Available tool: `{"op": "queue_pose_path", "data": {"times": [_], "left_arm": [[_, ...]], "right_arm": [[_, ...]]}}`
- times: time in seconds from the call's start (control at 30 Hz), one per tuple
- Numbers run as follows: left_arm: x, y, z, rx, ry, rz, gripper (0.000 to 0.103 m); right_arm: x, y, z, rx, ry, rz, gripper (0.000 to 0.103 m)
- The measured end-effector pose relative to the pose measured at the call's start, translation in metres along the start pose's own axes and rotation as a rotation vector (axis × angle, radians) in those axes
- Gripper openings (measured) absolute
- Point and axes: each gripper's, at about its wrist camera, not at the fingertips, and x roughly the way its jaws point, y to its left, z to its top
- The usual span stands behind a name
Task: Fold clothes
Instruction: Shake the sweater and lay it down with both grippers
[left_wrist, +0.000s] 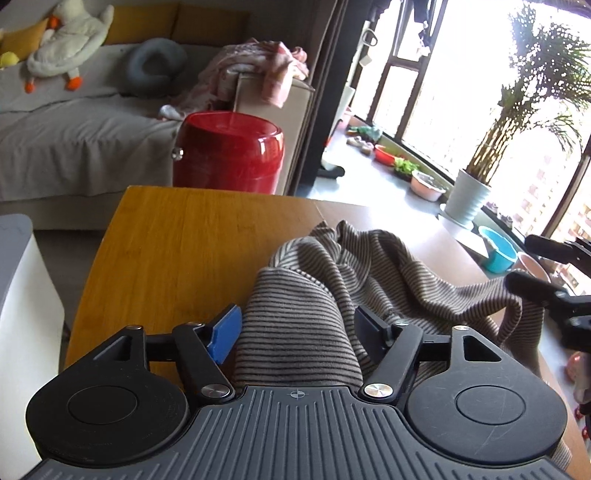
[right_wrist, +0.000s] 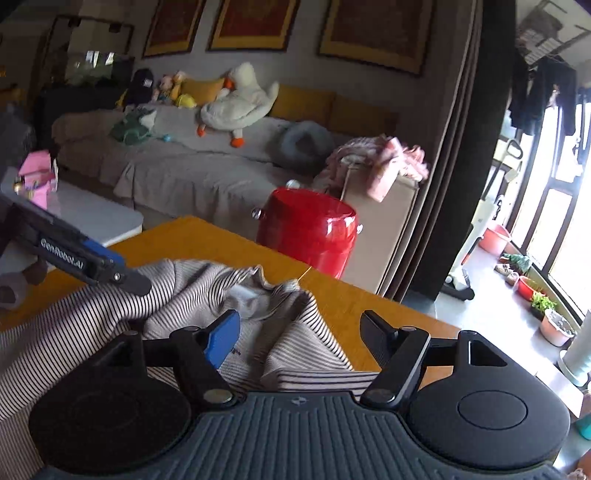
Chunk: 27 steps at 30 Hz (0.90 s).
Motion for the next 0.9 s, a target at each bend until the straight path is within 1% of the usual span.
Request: {"op": "queue_pose_path", "data": {"times": [0.03,0.07,0.1,0.13,0.17,0.2,0.27,0.33,0.43,0.5,0.53,0.57,0.6,0.63,0.67,0.7,0.73,0.77,0.8,0.83,0.9], "left_arm": [[0.006,0.001,-0.001,-0.002,0.012,0.006,0.076],[0.012,0.002,-0.001,-0.007,0.024,0.010,0.074],[0.017,0.004,-0.002,-0.017,0.038,0.009,0.072],[0.022,0.007,-0.002,-0.026,0.050,0.007,0.056],[0.025,0.009,-0.002,-0.032,0.059,0.004,0.038],[0.026,0.011,0.000,-0.031,0.057,0.005,0.034],[0.021,0.012,0.009,0.002,0.015,0.024,0.019],[0.019,0.014,0.022,0.038,-0.042,0.075,0.017],[0.029,0.023,0.041,0.054,-0.096,0.182,0.010],[0.039,0.030,0.048,0.066,-0.114,0.265,0.010],[0.044,0.036,0.051,0.055,-0.107,0.290,0.010],[0.047,0.042,0.053,0.035,-0.094,0.296,0.010],[0.047,0.047,0.054,0.009,-0.080,0.281,0.010],[0.044,0.051,0.055,-0.018,-0.067,0.242,0.012],[0.040,0.053,0.056,-0.036,-0.060,0.192,0.015],[0.035,0.054,0.057,-0.045,-0.055,0.147,0.020],[0.030,0.053,0.057,-0.053,-0.049,0.102,0.035],[0.026,0.052,0.055,-0.059,-0.040,0.064,0.053],[0.025,0.050,0.053,-0.065,-0.027,0.033,0.059],[0.025,0.047,0.049,-0.069,-0.006,-0.001,0.063],[0.025,0.041,0.038,-0.075,0.030,-0.042,0.067]], "right_arm": [[0.014,0.003,-0.004,-0.022,0.035,-0.005,0.073],[0.023,0.004,-0.010,-0.045,0.058,-0.020,0.065],[0.027,0.000,-0.013,-0.047,0.069,-0.026,0.050],[0.029,-0.006,-0.014,-0.041,0.077,-0.029,0.013],[0.031,-0.012,-0.015,-0.035,0.086,-0.031,0.010],[0.027,-0.023,-0.012,-0.014,0.064,-0.054,0.010],[0.016,-0.048,-0.002,0.037,0.007,-0.128,0.010],[0.019,-0.074,0.000,0.081,0.004,-0.212,0.009],[0.037,-0.097,-0.019,0.107,0.075,-0.289,0.009],[0.050,-0.103,-0.040,0.100,0.138,-0.317,0.009],[0.056,-0.107,-0.050,0.097,0.169,-0.331,0.010],[0.058,-0.110,-0.056,0.115,0.179,-0.338,0.010],[0.053,-0.114,-0.055,0.155,0.158,-0.323,0.010],[0.045,-0.118,-0.052,0.201,0.127,-0.300,0.012],[0.037,-0.122,-0.049,0.246,0.097,-0.276,0.019],[0.030,-0.124,-0.041,0.277,0.061,-0.232,0.024],[0.023,-0.125,-0.033,0.301,0.024,-0.178,0.042],[0.016,-0.125,-0.024,0.324,-0.013,-0.124,0.062],[0.017,-0.120,-0.019,0.314,-0.018,-0.087,0.066],[0.021,-0.113,-0.015,0.290,-0.009,-0.057,0.068],[0.029,-0.098,-0.009,0.242,0.009,0.003,0.073]]}}
